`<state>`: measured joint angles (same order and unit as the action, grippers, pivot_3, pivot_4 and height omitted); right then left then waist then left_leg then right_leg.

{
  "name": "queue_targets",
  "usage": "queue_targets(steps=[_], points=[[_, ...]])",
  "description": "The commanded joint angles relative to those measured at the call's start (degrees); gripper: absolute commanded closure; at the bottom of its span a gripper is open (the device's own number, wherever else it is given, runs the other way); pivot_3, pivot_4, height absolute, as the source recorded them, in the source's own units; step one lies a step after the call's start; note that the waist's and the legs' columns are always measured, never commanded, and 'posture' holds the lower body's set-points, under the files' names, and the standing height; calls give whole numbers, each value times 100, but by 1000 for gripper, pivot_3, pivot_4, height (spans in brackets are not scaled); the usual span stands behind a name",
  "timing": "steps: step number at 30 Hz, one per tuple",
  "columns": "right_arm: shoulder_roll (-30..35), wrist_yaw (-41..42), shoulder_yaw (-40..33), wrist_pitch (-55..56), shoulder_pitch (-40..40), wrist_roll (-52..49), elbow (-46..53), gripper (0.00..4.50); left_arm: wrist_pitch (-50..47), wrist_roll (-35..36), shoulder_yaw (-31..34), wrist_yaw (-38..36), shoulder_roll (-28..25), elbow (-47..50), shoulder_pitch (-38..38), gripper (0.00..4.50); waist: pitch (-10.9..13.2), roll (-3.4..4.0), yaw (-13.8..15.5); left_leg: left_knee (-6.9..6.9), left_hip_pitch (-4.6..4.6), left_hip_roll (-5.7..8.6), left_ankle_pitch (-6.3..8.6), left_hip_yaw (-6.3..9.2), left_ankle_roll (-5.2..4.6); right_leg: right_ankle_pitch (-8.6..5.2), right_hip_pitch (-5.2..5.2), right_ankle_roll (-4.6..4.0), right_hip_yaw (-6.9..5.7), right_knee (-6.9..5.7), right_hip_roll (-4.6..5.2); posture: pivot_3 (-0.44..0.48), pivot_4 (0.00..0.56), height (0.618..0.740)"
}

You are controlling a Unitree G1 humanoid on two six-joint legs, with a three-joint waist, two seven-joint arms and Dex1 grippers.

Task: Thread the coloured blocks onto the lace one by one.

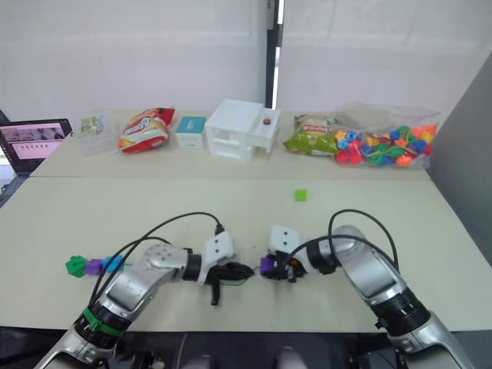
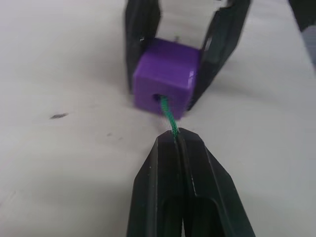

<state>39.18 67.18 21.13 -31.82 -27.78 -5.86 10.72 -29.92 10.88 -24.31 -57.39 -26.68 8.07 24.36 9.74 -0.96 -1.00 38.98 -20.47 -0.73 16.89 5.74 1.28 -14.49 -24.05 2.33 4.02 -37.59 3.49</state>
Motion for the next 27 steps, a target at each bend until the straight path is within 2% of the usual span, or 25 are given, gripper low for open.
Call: queue_targets(steps=[1,8,25,27], points=[[19,-12,-59,-10,37,-114,231,3308,132,-40,-26,-42,87,-29,212,4473,0,0,-1,0,0,0,0,1,0,0,-1,0,0,0,-1,0,150,740],[27,13,6,-13,19,-104,215,3308,312,-269,-213,-30,399,-433,512,4473,0,0,10,1,2,0,0,0,0,0,4,0,0,0,-1,0,150,740],[70,40,160,-153,28,-37,187,3308,362,-585,-208,114,525,-702,552,4473,-2,-2,24,3,16,1,0,1,0,0,24,1,-1,5,0,0,150,740],[68,33,196,-172,45,-17,168,3308,346,-583,-211,107,514,-662,537,3893,-2,-2,23,3,18,1,0,2,0,0,26,1,-1,6,0,0,150,740]])
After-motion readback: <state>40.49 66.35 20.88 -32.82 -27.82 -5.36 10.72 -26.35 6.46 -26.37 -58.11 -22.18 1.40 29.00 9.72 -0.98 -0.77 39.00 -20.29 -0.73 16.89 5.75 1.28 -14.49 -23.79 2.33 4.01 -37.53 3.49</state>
